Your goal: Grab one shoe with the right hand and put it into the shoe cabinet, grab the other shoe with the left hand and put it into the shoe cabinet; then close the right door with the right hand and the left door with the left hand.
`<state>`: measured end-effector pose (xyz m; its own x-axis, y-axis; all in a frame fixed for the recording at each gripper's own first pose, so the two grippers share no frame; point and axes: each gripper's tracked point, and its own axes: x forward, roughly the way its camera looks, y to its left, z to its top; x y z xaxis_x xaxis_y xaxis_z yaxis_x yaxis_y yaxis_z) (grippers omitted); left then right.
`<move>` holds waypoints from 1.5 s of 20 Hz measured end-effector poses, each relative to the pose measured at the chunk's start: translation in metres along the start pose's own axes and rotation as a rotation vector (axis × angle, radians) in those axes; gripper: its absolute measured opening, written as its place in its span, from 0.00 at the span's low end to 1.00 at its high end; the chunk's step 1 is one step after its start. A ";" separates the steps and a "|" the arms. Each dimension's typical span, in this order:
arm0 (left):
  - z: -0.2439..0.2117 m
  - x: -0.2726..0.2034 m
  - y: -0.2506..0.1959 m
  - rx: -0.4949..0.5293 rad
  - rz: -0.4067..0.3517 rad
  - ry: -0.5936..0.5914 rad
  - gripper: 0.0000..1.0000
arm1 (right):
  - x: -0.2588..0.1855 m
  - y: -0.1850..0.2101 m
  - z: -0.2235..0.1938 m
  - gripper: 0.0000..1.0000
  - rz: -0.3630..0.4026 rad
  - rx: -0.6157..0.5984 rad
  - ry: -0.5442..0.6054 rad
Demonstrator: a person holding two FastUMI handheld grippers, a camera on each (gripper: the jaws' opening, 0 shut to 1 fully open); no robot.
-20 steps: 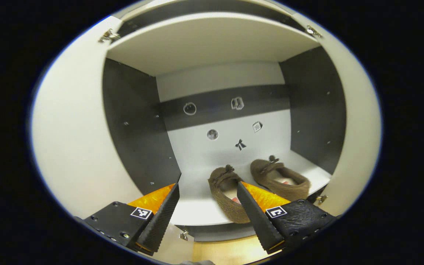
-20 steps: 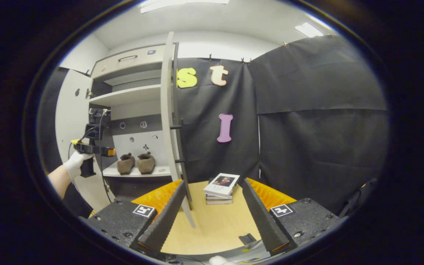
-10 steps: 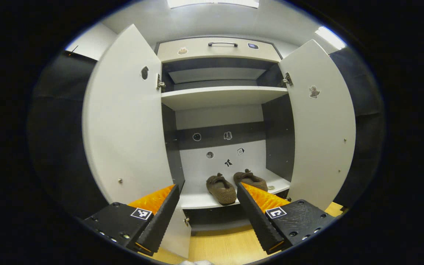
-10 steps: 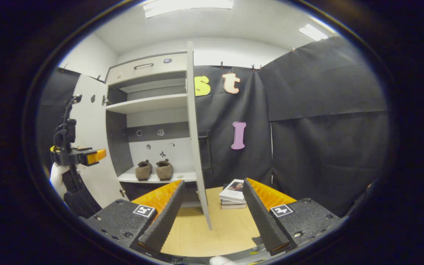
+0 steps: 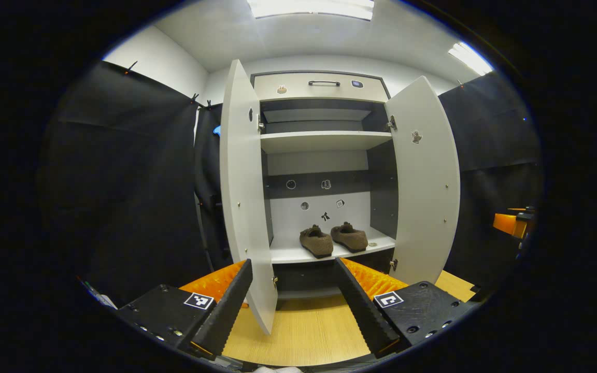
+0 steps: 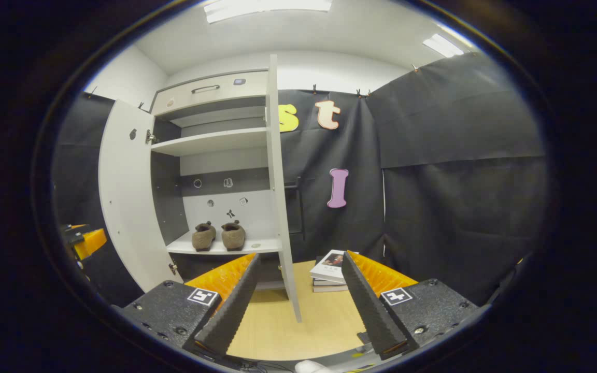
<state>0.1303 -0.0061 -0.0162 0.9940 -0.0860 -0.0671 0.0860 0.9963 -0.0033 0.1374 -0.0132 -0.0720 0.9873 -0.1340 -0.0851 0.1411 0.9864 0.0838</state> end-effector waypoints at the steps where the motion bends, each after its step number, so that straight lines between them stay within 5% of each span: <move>1: -0.007 -0.011 -0.002 -0.009 -0.007 0.005 0.96 | 0.002 0.000 -0.002 0.99 -0.002 -0.003 0.005; 8: -0.036 -0.051 -0.015 0.033 -0.009 0.051 0.96 | 0.038 -0.007 0.009 0.99 -0.016 -0.033 -0.011; 19: -0.024 -0.026 -0.027 -0.027 0.102 0.058 0.96 | 0.183 -0.060 0.052 0.99 -0.046 -0.024 -0.006; 26: -0.024 -0.012 -0.026 -0.025 0.155 0.077 0.96 | 0.191 -0.035 0.057 0.89 0.046 -0.095 0.009; 30: -0.028 -0.013 -0.019 -0.022 0.166 0.090 0.96 | 0.179 0.012 0.049 0.94 0.127 -0.088 0.020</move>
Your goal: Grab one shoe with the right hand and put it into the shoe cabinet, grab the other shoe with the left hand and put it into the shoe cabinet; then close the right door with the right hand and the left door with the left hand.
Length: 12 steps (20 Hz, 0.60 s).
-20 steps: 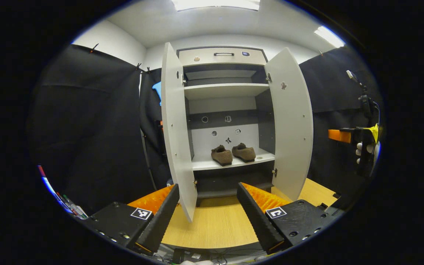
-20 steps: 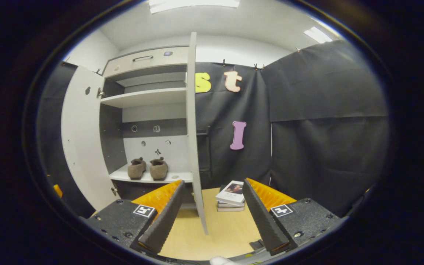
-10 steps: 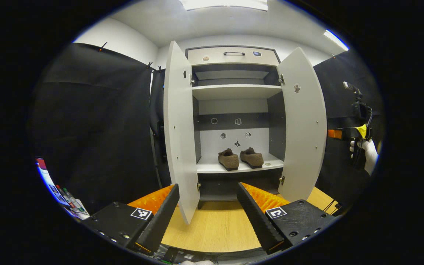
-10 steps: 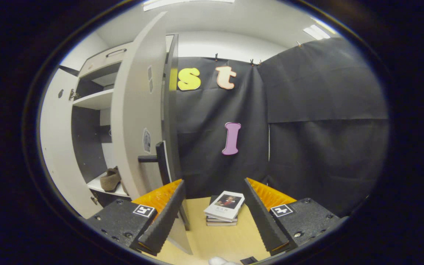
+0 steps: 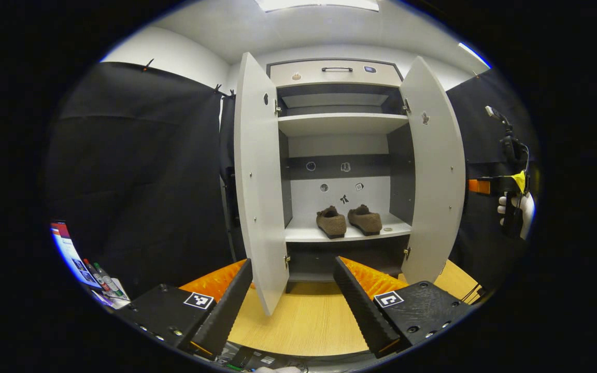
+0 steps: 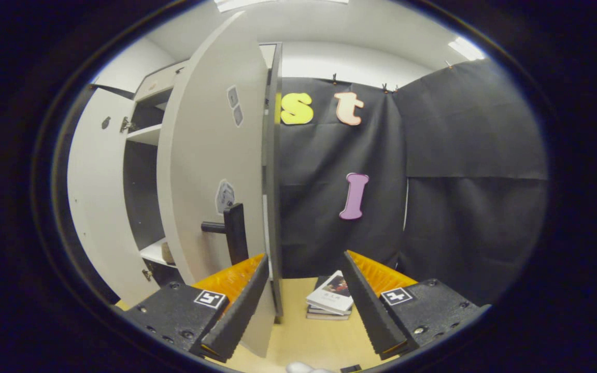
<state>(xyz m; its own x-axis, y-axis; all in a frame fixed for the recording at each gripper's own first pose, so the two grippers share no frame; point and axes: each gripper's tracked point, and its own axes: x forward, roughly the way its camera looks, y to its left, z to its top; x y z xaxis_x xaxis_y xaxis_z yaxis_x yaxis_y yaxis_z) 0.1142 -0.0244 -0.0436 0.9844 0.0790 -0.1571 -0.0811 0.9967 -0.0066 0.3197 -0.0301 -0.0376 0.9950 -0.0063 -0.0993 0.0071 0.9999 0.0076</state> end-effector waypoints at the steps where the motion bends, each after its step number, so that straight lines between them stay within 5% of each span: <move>1: -0.001 0.000 0.001 0.001 0.002 0.000 0.96 | 0.000 0.012 0.000 0.94 0.015 -0.012 -0.005; 10: -0.008 -0.005 0.028 -0.005 0.021 0.018 0.96 | 0.004 0.106 -0.006 0.89 0.187 0.006 0.002; 12: -0.007 -0.004 0.036 0.003 0.022 0.013 0.96 | -0.009 0.109 -0.005 0.97 0.184 -0.003 -0.007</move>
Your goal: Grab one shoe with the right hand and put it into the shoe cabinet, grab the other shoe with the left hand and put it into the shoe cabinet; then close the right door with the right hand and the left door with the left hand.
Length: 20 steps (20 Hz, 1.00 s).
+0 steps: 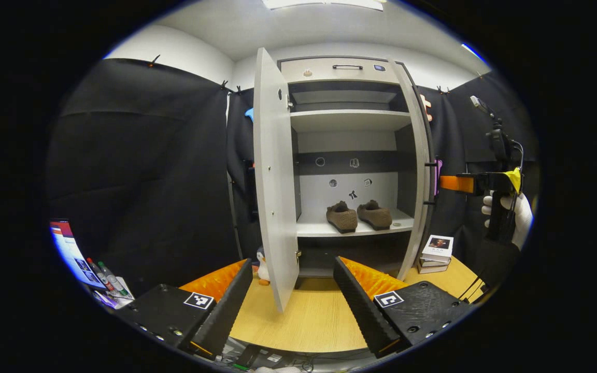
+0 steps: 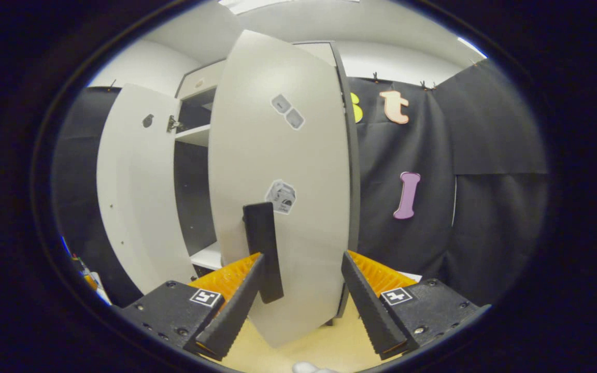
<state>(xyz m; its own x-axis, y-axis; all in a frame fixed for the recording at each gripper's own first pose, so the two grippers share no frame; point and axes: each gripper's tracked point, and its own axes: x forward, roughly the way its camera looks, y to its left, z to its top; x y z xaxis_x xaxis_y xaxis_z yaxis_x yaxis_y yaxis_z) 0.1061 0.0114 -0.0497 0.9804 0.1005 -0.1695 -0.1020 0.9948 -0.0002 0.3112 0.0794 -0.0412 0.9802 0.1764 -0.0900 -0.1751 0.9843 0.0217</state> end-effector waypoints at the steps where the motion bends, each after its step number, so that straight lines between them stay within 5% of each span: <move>1: -0.001 0.002 0.005 0.006 0.000 -0.005 0.96 | -0.008 0.003 -0.001 0.96 0.000 -0.002 0.001; 8: 0.002 0.038 0.061 0.051 0.019 -0.033 0.96 | -0.081 0.010 -0.018 0.98 -0.051 0.004 0.012; 20: 0.069 0.178 0.164 0.061 0.117 -0.129 0.96 | -0.208 -0.018 -0.098 0.98 -0.286 0.085 0.137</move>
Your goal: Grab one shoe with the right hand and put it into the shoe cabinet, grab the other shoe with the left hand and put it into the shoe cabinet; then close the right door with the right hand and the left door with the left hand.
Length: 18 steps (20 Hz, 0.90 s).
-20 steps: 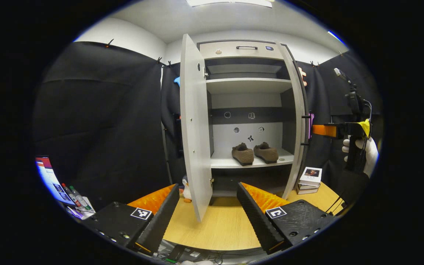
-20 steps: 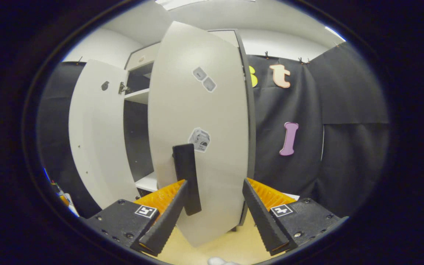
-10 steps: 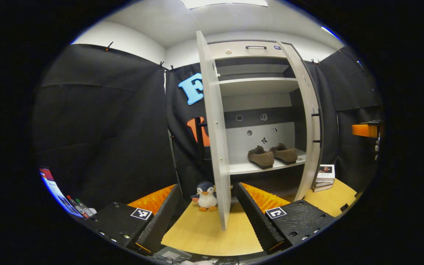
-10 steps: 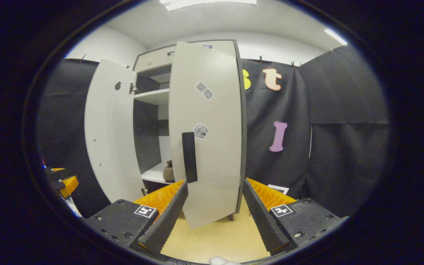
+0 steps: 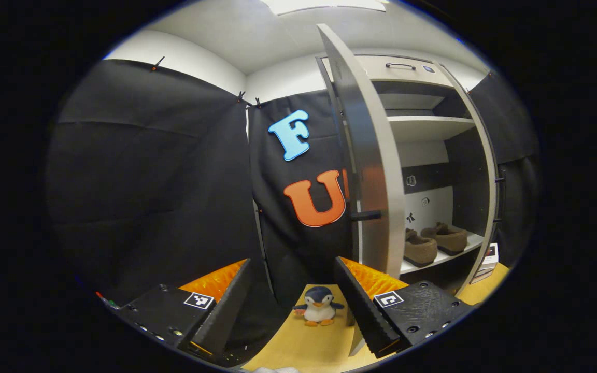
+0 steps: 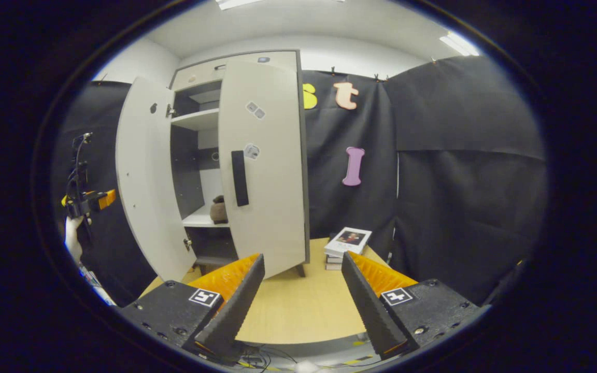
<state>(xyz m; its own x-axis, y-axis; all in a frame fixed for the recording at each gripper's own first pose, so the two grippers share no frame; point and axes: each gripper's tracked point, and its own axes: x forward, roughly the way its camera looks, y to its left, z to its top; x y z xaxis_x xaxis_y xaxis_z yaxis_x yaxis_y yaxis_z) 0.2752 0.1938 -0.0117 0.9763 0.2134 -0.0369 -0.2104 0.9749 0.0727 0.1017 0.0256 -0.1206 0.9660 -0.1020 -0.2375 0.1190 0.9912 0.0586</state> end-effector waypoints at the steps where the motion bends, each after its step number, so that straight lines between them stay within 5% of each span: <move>1: 0.001 0.008 0.003 0.004 0.007 -0.002 0.96 | -0.003 -0.006 -0.003 0.98 -0.018 0.015 0.008; 6: 0.001 0.021 -0.006 0.005 -0.027 -0.018 0.93 | -0.016 -0.025 -0.004 0.98 -0.065 0.047 0.006; 18: 0.009 0.003 -0.060 0.003 -0.082 -0.022 0.89 | -0.025 -0.014 -0.002 0.98 0.001 0.046 0.000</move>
<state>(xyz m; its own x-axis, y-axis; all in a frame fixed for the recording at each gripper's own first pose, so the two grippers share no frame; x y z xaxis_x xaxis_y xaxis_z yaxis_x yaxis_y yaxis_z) 0.2907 0.1356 -0.0071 0.9911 0.1311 -0.0210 -0.1293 0.9889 0.0737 0.0759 0.0141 -0.1174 0.9660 -0.1011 -0.2378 0.1286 0.9863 0.1032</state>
